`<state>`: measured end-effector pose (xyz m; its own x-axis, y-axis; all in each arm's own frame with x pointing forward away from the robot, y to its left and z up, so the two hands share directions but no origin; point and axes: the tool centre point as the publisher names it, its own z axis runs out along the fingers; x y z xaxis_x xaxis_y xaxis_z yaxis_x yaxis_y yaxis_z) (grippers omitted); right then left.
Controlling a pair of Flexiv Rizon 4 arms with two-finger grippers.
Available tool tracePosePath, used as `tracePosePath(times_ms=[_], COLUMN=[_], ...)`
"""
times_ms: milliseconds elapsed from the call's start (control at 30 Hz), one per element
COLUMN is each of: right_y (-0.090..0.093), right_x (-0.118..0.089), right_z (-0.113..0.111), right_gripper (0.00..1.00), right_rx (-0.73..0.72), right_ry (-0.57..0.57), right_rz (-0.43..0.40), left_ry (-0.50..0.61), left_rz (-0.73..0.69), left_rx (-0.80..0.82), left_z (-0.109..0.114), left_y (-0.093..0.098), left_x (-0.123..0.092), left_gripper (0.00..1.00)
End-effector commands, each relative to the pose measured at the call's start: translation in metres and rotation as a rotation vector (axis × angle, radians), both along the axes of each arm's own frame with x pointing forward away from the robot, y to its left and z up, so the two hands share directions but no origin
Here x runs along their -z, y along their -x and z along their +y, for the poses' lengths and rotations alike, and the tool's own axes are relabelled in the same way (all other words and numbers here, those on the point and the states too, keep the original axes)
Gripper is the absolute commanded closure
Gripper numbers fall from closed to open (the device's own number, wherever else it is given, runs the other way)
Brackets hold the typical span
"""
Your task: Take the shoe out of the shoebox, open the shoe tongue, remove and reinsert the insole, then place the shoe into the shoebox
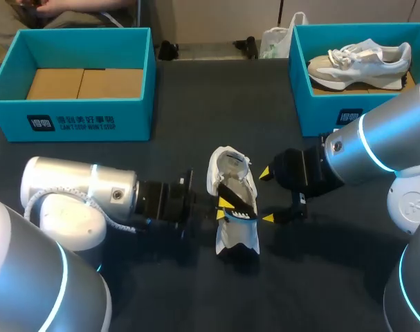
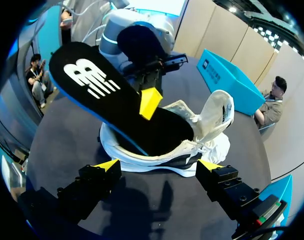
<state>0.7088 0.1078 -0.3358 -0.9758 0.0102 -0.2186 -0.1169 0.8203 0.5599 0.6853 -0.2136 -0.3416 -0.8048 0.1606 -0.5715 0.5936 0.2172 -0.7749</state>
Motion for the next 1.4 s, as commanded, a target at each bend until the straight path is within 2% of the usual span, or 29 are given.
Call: tracePosePath(times_ms=[33,233,267,367,400,667,700,767,833,1033,1400], right_y=[0.001,0.001,0.001,0.001,0.001,0.001,0.001,0.001,0.001,0.001,0.001], right_x=[0.000,0.000,0.000,0.000,0.000,0.000,0.000,0.000,0.000,0.000,0.000], right_z=[0.001,0.001,0.001,0.001,0.001,0.001,0.001,0.001,0.001,0.001,0.001], right_gripper=[0.00,0.00,0.00,0.00,0.00,0.00,0.00,0.00,0.00,0.00,0.00], right_rx=[0.001,0.001,0.001,0.001,0.001,0.001,0.001,0.001,0.001,0.001,0.001], right_ry=[0.001,0.001,0.001,0.001,0.001,0.001,0.001,0.001,0.001,0.001,0.001], right_rz=[-0.002,-0.002,-0.002,-0.002,-0.002,-0.002,-0.002,-0.002,-0.002,-0.002,-0.002], left_ry=[0.001,-0.005,0.002,0.020,0.026,0.065,0.067,0.064,0.062,0.051,0.012], left_rz=[-0.008,-0.015,-0.017,-0.021,-0.023,-0.041,-0.039,-0.043,-0.040,-0.046,-0.112], left_rx=[0.005,-0.004,-0.008,-0.013,-0.013,0.022,0.027,0.037,0.046,0.060,0.036], left_z=[-0.005,-0.003,-0.003,-0.002,-0.002,-0.003,-0.003,-0.005,-0.006,-0.009,-0.005], left_y=[-0.010,-0.016,-0.016,-0.014,-0.013,-0.001,0.001,0.003,0.006,0.008,-0.010], left_x=[0.008,0.012,0.010,0.002,-0.001,-0.021,-0.022,-0.022,-0.021,-0.011,0.006], left_gripper=[1.00,0.99,0.87,0.77,0.76,0.82,0.85,0.97,1.00,1.00,1.00])
